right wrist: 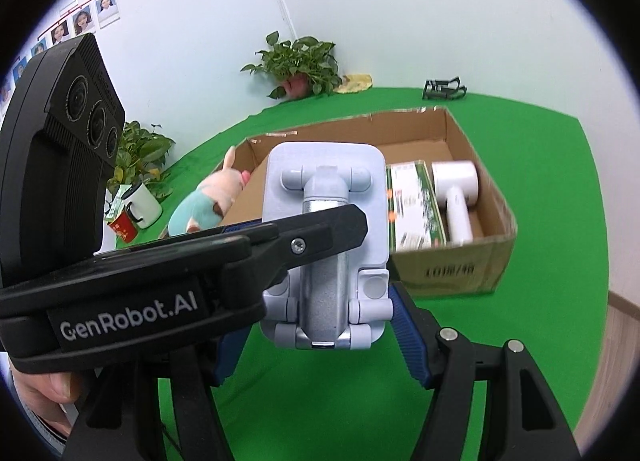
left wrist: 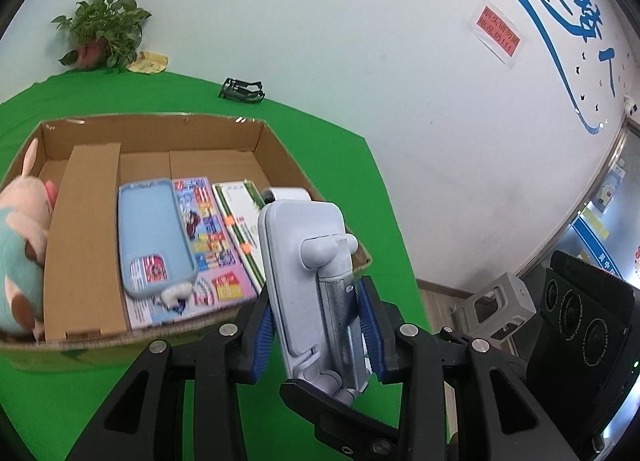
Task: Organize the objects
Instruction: 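Lift the phone stand with the right gripper and carry it over the box, then lower the phone stand beside the phone case and open the right gripper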
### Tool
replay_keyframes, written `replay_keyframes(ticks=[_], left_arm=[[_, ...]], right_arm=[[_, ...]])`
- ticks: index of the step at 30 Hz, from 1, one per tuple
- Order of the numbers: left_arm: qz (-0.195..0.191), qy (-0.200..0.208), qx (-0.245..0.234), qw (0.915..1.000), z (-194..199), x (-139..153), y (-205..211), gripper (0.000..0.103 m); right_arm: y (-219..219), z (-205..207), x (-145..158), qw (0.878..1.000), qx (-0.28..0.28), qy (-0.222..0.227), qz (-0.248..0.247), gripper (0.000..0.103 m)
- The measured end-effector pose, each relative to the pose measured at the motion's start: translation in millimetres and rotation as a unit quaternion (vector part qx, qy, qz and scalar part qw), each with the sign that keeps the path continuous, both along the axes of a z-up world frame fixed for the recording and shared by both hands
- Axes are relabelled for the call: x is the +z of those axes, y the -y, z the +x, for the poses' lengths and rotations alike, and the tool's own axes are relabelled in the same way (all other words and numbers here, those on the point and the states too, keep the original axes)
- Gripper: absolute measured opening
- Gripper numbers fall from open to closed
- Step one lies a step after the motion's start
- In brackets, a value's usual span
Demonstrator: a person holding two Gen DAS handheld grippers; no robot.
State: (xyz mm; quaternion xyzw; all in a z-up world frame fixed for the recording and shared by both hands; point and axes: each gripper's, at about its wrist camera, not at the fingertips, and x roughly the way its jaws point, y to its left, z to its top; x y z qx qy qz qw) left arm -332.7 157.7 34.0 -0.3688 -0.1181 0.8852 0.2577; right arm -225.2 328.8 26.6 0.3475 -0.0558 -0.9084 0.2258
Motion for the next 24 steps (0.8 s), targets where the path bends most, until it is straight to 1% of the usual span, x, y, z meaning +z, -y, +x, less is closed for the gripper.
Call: replay_keyframes(ticks=[4,8,12,18,22,24], left_arm=[[0.002,-0.016,-0.002,0.9999,-19.8,14.2,2.1,0.035],[0.009,-0.010,0.001,0.9999,-47.0,22.1,5.5,0.035],[0.019,0.007,0.004,0.9998,-75.2,21.7,8.2,0.035],[0.037,0.051,0.017,0.9979,-117.4,4.1,15.6,0.035],[0.035,0.084,0.020,0.9956,-142.9,-14.8,17.7,0.035],[0.032,0.103,0.021,0.9940,-154.2,-25.5,18.6,0.035]], right_arm=[[2.5,-18.7,11.1,1.000,0.000,-0.010,0.003,0.065],[4.2,-43.5,17.1,1.000,0.004,-0.012,0.010,0.065],[7.0,-65.9,17.6,1.000,0.009,-0.007,0.023,0.065],[12.3,-100.1,6.2,0.999,0.017,0.021,0.035,0.065],[13.8,-123.0,-7.4,0.998,0.023,0.052,0.036,0.065],[14.7,-135.1,-16.7,0.996,0.027,0.075,0.036,0.065]])
